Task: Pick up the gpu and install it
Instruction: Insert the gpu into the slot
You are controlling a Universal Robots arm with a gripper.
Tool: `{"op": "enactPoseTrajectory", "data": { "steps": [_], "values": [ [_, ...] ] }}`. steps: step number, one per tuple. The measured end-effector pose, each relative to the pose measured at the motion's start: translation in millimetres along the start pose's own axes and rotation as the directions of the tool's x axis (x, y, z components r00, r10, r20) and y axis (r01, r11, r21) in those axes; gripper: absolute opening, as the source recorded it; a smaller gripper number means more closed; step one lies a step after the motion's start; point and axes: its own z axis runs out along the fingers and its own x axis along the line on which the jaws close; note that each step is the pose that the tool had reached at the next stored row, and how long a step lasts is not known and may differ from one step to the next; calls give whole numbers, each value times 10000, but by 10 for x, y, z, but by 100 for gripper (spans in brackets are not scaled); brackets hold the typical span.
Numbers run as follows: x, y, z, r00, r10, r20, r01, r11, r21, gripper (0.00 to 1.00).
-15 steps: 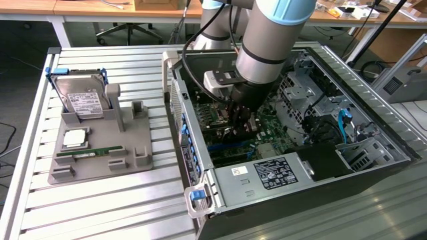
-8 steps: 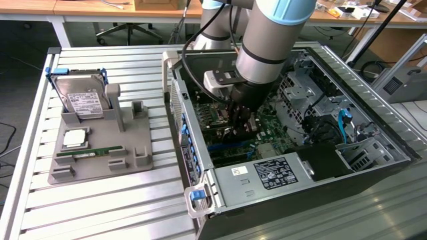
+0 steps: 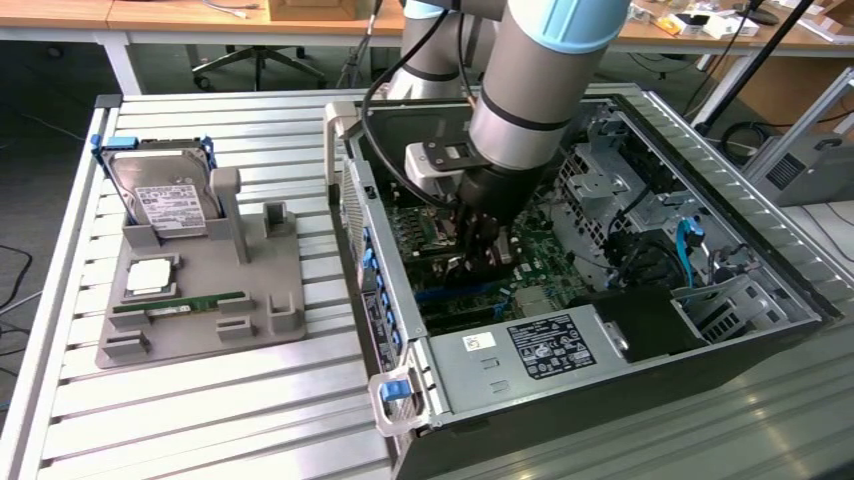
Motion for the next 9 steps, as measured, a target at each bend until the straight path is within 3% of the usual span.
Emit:
{"op": "enactPoseTrajectory", "data": {
  "steps": [9],
  "values": [
    [1,0,39,10000,48,-1,-48,10000,2,27]
  ]
}}
